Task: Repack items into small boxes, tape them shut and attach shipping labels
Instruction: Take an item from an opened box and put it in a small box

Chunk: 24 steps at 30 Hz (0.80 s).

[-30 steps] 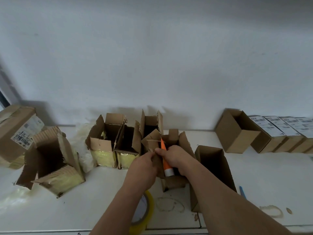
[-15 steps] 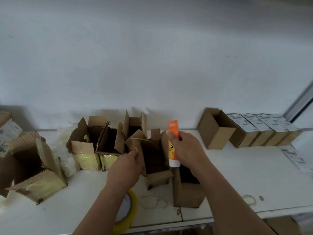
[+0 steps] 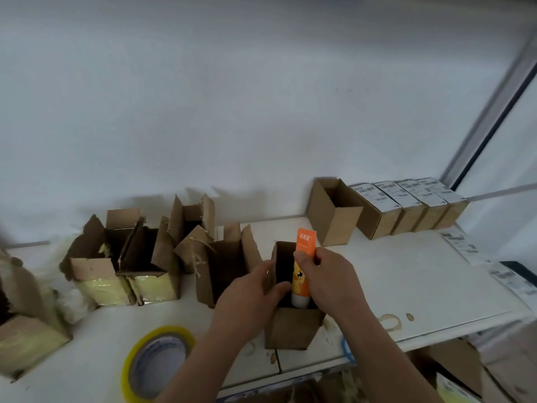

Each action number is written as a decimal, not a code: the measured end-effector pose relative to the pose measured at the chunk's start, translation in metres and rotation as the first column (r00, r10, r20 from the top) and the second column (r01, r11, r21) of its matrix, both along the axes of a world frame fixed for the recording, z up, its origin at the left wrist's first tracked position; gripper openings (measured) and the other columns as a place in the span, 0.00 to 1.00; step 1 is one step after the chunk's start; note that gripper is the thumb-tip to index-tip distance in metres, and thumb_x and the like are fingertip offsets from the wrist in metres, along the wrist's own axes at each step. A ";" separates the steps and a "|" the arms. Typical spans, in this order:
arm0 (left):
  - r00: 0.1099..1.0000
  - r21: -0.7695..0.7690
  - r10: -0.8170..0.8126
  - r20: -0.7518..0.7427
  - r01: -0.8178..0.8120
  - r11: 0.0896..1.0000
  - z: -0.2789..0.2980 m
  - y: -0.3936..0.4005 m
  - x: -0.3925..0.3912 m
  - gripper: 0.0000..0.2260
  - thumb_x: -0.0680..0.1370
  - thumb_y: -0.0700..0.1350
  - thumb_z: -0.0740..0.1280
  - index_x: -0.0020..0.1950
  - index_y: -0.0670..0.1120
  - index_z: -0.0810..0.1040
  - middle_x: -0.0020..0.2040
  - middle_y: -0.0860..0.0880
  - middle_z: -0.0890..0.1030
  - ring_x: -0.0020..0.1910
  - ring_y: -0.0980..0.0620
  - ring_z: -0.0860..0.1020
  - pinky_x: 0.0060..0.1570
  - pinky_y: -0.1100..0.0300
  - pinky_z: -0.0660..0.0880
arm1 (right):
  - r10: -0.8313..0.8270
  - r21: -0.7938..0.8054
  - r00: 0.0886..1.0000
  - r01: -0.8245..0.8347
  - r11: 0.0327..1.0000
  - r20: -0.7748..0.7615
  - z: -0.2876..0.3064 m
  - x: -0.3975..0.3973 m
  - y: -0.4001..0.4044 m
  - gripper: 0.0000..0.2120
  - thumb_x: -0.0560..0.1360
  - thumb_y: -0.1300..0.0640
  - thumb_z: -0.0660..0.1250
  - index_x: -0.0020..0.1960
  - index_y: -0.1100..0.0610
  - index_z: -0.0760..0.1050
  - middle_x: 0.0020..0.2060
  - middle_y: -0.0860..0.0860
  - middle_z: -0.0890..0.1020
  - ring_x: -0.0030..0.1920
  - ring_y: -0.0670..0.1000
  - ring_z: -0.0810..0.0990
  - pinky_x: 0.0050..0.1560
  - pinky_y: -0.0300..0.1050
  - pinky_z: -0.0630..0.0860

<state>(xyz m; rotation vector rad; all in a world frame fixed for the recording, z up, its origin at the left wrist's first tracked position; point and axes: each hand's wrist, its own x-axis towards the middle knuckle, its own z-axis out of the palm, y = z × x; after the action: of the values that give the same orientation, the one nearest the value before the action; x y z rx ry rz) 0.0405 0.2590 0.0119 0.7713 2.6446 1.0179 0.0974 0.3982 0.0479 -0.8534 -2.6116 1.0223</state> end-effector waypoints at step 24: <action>0.979 0.120 0.065 0.195 -0.089 0.989 -0.006 0.003 -0.001 0.20 0.82 0.56 0.60 0.74 0.57 0.64 0.43 0.56 0.78 0.38 0.58 0.79 0.42 0.62 0.79 | 0.008 0.314 0.979 -0.073 0.946 0.202 -0.011 -0.015 0.008 0.12 0.81 0.42 0.58 0.53 0.49 0.75 0.46 0.47 0.80 0.41 0.46 0.73 0.43 0.41 0.68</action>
<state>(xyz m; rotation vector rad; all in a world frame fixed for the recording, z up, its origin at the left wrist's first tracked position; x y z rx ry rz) 0.0393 0.2617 0.0062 0.5673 2.4822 1.2262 0.0828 0.4058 0.0374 -0.8610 -2.8617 0.5161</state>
